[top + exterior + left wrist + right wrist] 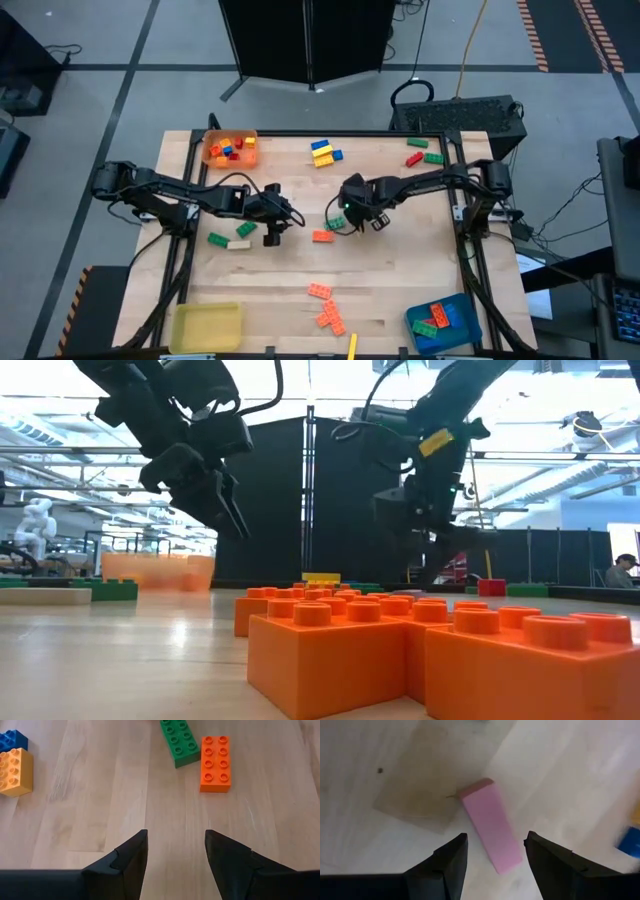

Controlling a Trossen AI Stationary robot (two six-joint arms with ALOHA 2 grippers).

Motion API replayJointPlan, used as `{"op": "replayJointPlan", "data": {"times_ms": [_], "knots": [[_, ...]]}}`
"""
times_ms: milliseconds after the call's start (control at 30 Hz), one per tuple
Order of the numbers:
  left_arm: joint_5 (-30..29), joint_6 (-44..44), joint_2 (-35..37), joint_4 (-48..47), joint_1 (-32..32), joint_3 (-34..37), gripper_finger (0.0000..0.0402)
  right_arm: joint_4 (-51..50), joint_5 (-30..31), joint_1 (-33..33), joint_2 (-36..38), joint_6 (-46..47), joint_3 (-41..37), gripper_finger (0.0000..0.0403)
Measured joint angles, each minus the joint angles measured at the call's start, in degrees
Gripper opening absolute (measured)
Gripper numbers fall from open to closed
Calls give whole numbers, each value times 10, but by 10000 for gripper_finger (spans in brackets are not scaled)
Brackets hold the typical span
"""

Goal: Sort blocks by size
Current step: Put the pink block into the yellow bin

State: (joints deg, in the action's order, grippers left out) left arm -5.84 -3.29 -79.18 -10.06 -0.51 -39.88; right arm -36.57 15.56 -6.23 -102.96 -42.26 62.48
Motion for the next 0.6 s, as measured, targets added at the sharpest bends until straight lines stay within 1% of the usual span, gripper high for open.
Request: {"op": "replayJointPlan", "data": {"times_ms": [67,100,300,400,600], "knots": [[0,0,0,0,0,0,199,0,-32,-12,0,-17,0,194],[0,0,0,0,0,0,199,2,-38,-16,0,-26,0,194],[0,0,0,8,0,0,199,8,-49,-36,-1,-65,0,194],[-4,0,0,9,0,0,199,13,-68,-43,-14,-72,0,194],[-5,0,0,11,0,0,199,18,-65,-44,-47,-77,3,194]]}}
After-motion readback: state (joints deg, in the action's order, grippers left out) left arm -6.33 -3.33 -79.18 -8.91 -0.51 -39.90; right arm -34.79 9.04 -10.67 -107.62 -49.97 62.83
